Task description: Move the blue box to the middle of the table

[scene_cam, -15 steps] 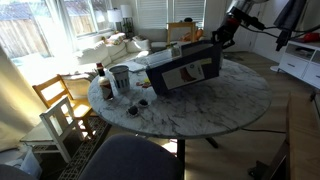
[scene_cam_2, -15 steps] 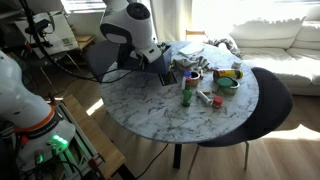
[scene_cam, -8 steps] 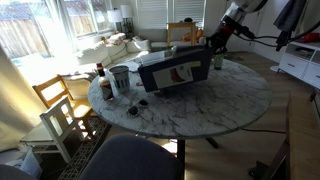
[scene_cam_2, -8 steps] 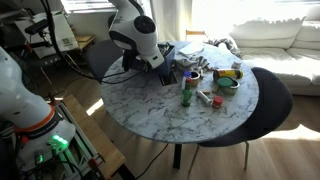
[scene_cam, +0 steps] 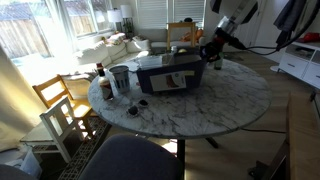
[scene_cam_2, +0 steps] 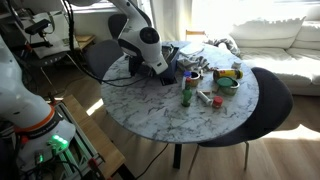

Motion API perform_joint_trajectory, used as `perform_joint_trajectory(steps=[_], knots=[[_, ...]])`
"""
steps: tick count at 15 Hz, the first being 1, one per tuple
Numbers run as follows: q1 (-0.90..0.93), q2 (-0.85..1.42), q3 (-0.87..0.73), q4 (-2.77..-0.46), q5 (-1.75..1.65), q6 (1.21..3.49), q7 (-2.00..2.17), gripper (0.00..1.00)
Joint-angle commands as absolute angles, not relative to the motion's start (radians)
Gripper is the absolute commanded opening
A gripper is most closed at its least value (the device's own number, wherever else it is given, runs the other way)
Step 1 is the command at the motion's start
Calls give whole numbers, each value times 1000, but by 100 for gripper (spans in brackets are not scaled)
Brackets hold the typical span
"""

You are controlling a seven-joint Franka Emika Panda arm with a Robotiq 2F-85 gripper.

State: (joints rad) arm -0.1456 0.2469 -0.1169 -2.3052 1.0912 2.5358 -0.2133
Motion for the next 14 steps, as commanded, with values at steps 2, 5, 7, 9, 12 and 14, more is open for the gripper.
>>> perform_joint_trajectory(steps=[2, 5, 7, 9, 12, 14], knots=[[-177, 297, -112, -2244, 1139, 2533, -262, 0], [-180, 326, -115, -2229, 1117, 2543, -254, 0], [-177, 337, -116, -2226, 1097, 2542, -244, 28], [-172, 334, -118, -2228, 1072, 2540, -237, 40], [-162, 292, -123, -2248, 1009, 2530, -224, 62], [-147, 237, -140, -2289, 878, 2512, -178, 78]])
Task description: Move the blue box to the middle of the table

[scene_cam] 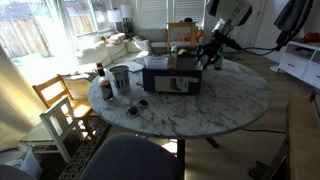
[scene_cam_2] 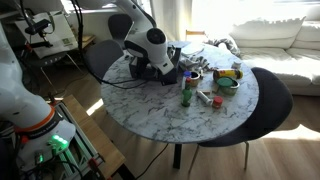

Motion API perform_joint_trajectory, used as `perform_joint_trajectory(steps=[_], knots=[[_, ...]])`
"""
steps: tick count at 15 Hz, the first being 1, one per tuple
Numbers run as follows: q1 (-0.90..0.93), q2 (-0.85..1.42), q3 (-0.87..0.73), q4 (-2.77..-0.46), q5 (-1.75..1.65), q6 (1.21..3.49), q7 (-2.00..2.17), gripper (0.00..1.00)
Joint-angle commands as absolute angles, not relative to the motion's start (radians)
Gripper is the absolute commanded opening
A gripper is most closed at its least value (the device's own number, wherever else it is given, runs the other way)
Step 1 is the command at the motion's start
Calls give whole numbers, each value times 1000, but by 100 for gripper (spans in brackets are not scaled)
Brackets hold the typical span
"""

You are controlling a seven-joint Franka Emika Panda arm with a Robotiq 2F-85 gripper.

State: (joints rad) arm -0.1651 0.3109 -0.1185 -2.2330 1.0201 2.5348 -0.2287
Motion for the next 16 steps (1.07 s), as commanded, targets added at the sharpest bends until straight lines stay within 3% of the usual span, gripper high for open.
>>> perform_joint_trajectory(steps=[1, 3, 4, 16], knots=[[-145, 192, -143, -2319, 819, 2512, -181, 84], [-152, 94, -137, -2378, 731, 2518, -212, 99], [-157, 43, -135, -2408, 692, 2519, -225, 100], [-143, -427, -242, -2622, 264, 2331, -559, 100]])
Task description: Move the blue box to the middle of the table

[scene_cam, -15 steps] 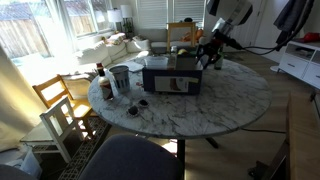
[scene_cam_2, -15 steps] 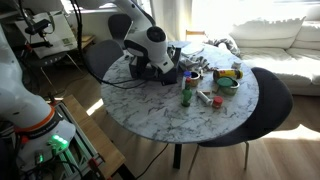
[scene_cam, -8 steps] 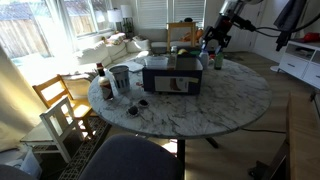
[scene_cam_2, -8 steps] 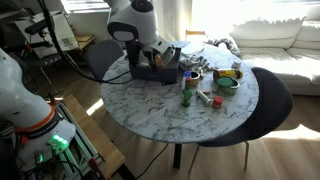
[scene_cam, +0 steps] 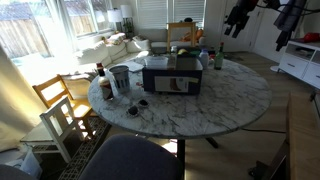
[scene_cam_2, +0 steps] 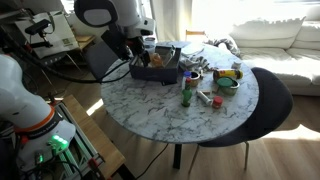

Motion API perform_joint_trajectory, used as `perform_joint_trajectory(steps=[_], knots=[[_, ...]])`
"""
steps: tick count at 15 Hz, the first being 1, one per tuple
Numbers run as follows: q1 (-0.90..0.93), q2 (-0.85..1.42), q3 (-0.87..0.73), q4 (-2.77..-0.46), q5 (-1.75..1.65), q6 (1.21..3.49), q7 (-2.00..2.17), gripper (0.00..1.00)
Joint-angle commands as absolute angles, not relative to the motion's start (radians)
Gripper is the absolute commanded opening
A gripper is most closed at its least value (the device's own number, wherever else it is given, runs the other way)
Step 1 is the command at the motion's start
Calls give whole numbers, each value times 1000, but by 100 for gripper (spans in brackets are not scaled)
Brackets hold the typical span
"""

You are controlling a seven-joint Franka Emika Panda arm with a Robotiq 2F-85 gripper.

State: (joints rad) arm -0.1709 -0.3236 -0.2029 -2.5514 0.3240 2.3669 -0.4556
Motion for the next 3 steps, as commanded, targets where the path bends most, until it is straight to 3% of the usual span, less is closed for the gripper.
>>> perform_joint_trajectory(steps=[1, 3], knots=[[-139, -352, -240, -2563, 293, 2354, -482, 100], [-133, -392, -250, -2587, 275, 2347, -521, 100]])
